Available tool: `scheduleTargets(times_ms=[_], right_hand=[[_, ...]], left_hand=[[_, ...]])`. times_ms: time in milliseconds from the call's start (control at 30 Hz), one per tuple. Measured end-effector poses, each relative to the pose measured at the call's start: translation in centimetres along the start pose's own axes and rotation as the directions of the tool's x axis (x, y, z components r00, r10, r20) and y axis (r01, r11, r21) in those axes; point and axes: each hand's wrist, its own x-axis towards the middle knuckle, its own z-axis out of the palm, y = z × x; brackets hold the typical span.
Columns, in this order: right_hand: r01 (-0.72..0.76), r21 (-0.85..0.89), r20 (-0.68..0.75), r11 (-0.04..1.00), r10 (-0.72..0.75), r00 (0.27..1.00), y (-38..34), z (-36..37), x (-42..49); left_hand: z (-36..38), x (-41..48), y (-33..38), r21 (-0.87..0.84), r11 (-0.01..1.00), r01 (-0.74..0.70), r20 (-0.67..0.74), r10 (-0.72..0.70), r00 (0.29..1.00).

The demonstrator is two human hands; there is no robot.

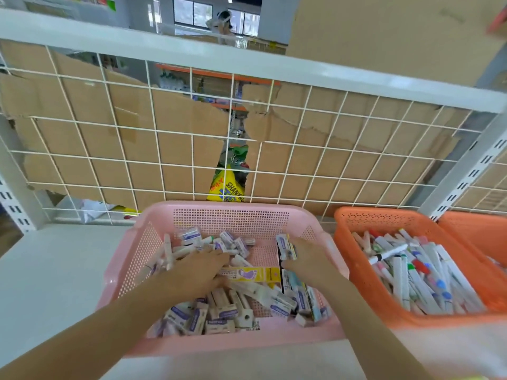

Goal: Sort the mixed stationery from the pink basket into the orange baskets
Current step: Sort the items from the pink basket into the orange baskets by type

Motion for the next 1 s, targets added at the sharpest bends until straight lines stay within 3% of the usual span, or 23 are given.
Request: scheduleTargets(times_ms=[167, 300, 400, 467, 567, 767, 833, 1000], right_hand=[[-0.093, -0.024, -0.035, 0.995, 0.092, 0.995, 0.2, 1.9, 1.3], [-0.141, -0.19, -0.072, 0.972, 0.129, 0.989, 0.3, 2.1, 1.7], [-0.138, -0.2, -0.012, 0.97, 0.139, 0.99, 0.0, 1.6, 1.2], [-0.137, -0.234, 0.031, 0.963, 0.148, 0.988, -0.1, 1.4, 1.0], [-0.126, -0.281, 0.086, 0.951, 0.155, 0.984, -0.3, 1.2, 0.6], [-0.095, -0.252, 0.181, 0.963, 0.143, 0.973, 0.0, 1.6, 1.0], [-0.088, -0.245, 0.198, 0.966, 0.138, 0.97, 0.3, 2.0, 1.3], [-0.084, -0.148, 0.148, 0.985, 0.106, 0.983, 0.4, 2.0, 1.3]], left_hand=[[-0.4, 0.3, 0.1, -0.031, 0.997, 0.073, -0.141, -0.076, 0.987], [-0.9, 0.3, 0.0, -0.023, 0.99, 0.14, -0.173, -0.142, 0.975], [-2.0, 0.1, 0.1, -0.092, 0.98, 0.176, -0.261, -0.194, 0.945], [-2.6, -0.3, 0.2, -0.183, 0.969, 0.165, -0.349, -0.221, 0.911], [-2.9, -0.6, -0.1, -0.346, 0.937, 0.042, -0.492, -0.22, 0.842], [-3.7, -1.0, -0.3, -0.475, 0.88, -0.004, -0.647, -0.346, 0.68], [-3.6, -0.9, -0.5, -0.525, 0.851, -0.011, -0.622, -0.375, 0.688], [-2.8, -0.7, -1.0, -0.56, 0.828, 0.02, -0.455, -0.328, 0.828]])
